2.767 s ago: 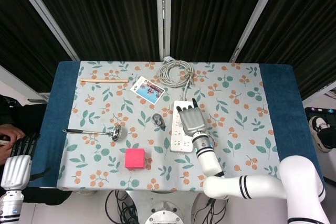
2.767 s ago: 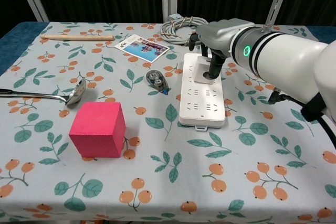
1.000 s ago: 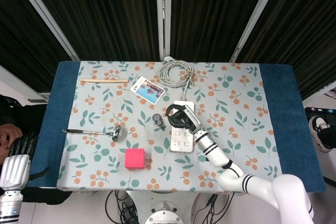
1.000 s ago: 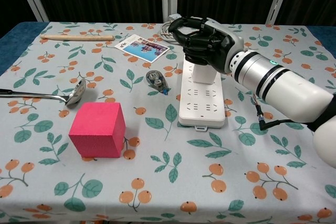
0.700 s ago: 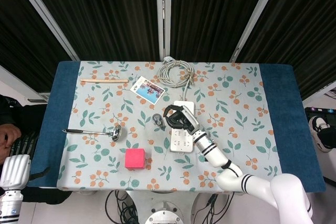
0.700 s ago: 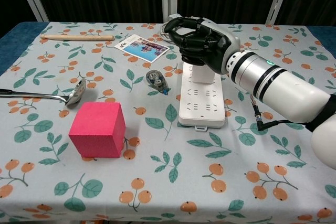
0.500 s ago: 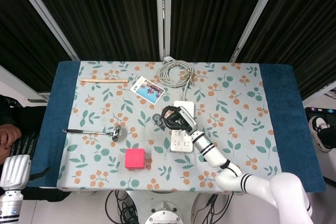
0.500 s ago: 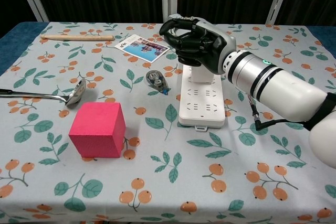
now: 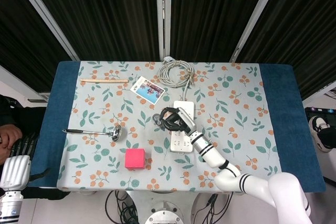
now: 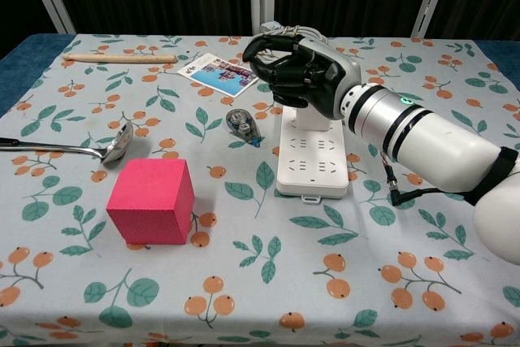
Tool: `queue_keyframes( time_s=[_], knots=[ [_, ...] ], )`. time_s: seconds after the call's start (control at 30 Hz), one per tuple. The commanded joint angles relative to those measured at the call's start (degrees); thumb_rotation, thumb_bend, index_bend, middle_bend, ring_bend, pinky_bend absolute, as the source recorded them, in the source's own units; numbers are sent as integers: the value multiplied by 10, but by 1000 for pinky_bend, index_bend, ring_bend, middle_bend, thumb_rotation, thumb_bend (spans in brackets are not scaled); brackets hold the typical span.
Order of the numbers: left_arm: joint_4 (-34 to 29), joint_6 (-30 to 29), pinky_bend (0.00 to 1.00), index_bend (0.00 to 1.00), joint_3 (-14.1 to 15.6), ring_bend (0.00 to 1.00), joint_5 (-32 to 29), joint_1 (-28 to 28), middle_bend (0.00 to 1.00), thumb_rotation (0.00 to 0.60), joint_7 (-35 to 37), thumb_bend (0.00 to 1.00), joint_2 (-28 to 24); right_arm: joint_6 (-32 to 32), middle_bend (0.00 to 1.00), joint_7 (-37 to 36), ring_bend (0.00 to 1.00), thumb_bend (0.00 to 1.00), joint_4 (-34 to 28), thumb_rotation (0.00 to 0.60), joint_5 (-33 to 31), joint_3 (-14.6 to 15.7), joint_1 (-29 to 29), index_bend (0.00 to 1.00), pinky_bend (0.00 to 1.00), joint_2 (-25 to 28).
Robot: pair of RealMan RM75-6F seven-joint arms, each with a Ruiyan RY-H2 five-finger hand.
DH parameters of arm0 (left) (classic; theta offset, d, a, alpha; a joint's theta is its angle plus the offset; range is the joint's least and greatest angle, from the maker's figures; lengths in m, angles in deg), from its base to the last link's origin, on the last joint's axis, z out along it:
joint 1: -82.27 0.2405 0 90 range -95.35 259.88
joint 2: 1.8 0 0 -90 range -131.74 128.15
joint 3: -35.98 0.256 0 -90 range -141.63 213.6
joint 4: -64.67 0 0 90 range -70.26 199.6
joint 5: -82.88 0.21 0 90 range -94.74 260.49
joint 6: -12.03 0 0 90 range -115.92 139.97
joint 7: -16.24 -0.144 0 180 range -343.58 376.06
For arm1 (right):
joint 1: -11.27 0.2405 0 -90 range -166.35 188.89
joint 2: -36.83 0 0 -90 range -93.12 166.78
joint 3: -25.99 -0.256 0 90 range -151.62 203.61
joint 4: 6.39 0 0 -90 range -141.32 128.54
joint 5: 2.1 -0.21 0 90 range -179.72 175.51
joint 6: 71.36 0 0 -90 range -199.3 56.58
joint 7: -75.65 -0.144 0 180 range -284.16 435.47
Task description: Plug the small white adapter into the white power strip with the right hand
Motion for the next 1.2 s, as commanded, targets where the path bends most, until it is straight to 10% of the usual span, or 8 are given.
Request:
queue_keyframes(
  time_s=[0.03, 0.47, 0.67, 0.97, 1.2],
  knots=[
    [1, 0, 0, 20, 0, 0, 0, 0, 0, 600, 1, 0, 0, 1, 1000, 3, 1000, 950, 2, 600, -2, -1, 0, 1000, 1000, -1],
    [-3, -4, 0, 20, -3, 0, 4, -2, 0, 600, -4, 0, -5, 80, 1000, 19, 1000, 950, -76, 600, 21, -14, -23, 1000, 1000, 60],
    [-14, -8, 0, 20, -4, 0, 9, -6, 0, 600, -15, 0, -9, 146, 969, 133, 915, 903, -163, 600, 45, -2, -65, 982, 935, 149],
    [-24, -13, 0, 21, -8, 0, 8, -7, 0, 600, -36, 0, -6, 222, 385, 625, 226, 417, -305, 600, 48, 73, -187, 295, 93, 338],
    [-31, -17, 0, 20, -11, 0, 10, -9, 0, 600, -49, 0, -6, 283, 21, 770, 0, 315, -415, 600, 8, 111, -283, 2, 0, 435]
  ],
)
